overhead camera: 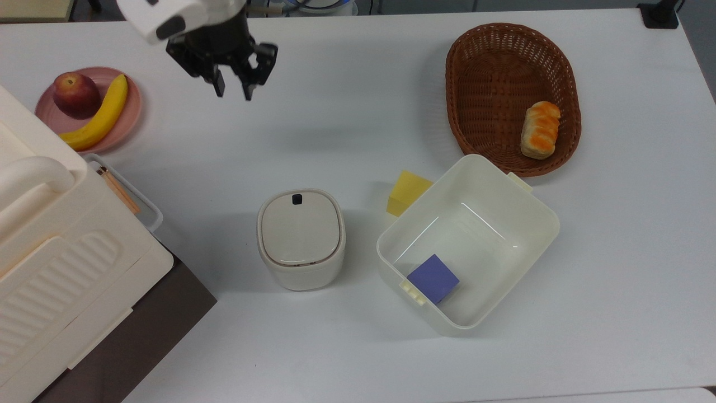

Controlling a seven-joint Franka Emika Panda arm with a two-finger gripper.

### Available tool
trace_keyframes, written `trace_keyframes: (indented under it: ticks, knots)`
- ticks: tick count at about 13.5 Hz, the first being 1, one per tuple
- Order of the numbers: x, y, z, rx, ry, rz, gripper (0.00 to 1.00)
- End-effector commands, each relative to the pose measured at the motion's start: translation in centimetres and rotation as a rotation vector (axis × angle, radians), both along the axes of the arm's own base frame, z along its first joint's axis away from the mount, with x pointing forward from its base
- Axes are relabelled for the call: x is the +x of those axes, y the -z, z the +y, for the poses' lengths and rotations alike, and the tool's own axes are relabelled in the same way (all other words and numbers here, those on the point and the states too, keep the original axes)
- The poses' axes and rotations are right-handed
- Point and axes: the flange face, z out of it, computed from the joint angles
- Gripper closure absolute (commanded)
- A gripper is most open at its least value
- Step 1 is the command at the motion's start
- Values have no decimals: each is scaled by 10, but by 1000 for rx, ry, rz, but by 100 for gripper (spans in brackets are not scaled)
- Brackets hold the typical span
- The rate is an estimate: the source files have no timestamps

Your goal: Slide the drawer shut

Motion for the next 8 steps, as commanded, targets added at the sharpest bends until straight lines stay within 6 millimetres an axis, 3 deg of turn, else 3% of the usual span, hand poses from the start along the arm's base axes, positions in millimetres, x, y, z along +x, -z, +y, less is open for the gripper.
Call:
trace_keyframes:
  ticks: [1, 3, 8]
  knots:
    - [-8, -4, 7, 27, -79, -3, 0]
    - [-5, -1, 19, 24, -91, 1, 0]
    - [-6, -5, 8, 14, -67, -10, 0]
